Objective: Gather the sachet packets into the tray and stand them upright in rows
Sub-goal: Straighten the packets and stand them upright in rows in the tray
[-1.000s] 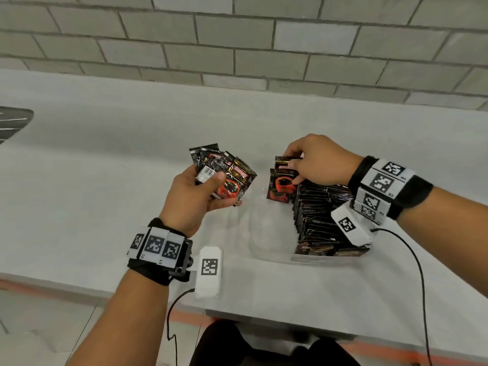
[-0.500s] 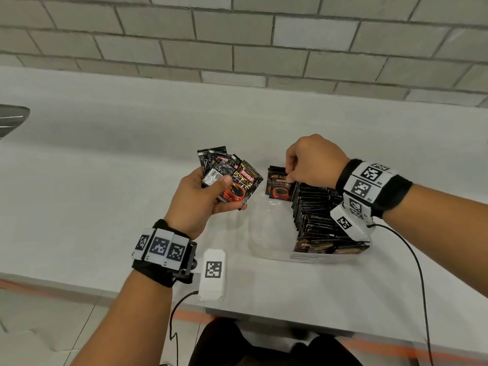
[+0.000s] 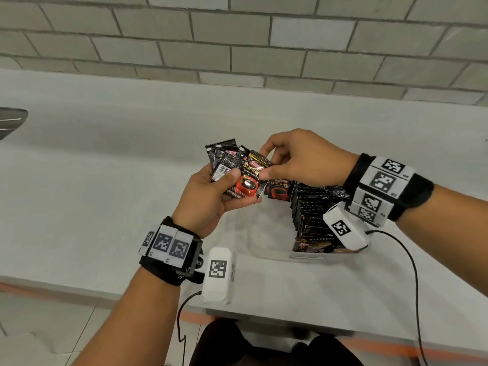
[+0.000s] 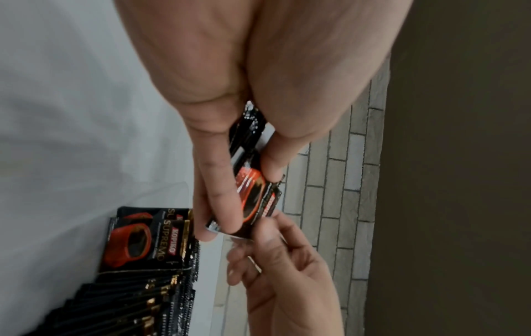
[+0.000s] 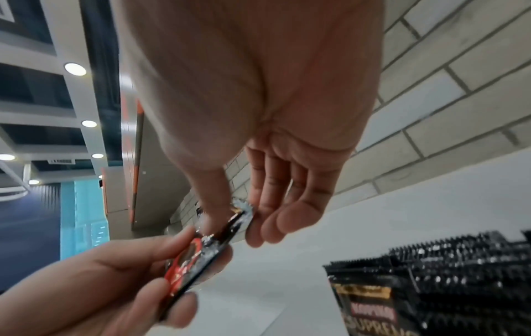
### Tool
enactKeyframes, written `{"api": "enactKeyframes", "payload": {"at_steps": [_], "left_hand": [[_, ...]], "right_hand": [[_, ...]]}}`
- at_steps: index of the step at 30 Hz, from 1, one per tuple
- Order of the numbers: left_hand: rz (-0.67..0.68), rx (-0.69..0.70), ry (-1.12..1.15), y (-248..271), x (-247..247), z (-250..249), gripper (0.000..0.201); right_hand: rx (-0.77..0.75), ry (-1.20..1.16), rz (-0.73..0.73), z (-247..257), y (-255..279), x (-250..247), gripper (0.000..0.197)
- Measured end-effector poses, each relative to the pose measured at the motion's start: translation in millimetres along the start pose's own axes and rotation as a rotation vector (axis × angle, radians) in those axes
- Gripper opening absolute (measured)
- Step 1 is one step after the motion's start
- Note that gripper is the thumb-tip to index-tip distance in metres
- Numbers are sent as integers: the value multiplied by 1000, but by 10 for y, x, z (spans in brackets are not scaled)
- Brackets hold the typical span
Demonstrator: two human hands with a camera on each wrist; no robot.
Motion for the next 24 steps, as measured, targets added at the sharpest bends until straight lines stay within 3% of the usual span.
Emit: {"api": "enactKeyframes", "payload": {"at_steps": [3,6,11,15,19,24], "left_hand": [[-1,-7,-16,-4,-9,13,28],[-91,26,13,-5,-151,-3,31],[-216,68,72,30,-409,-86,31],[-196,71,18,41,-410,-100,32],[-157,41,-33,28,-371,-58,31],[-135,3,-56,17,-301,-28,31]], "right_hand": [[21,-50,-59,-78,-4,-50,31],[89,-94,-116,-177,3,-161,23],[123,182,43,-322,38,-139,18],[88,360,126,-359,27,-26,24],[65,361,152,-374,-8,75,28],[83,383,35,-359,-15,64,20]]}}
Point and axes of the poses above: each hand's wrist, its own y-axis away from the middle knuckle, its own x-axis out of the palm, z = x × y, the point moved 1 cm from there along -y, towards the middle knuckle, and after that the axes turned 12 degrees about -x, right-handed, at the moved point
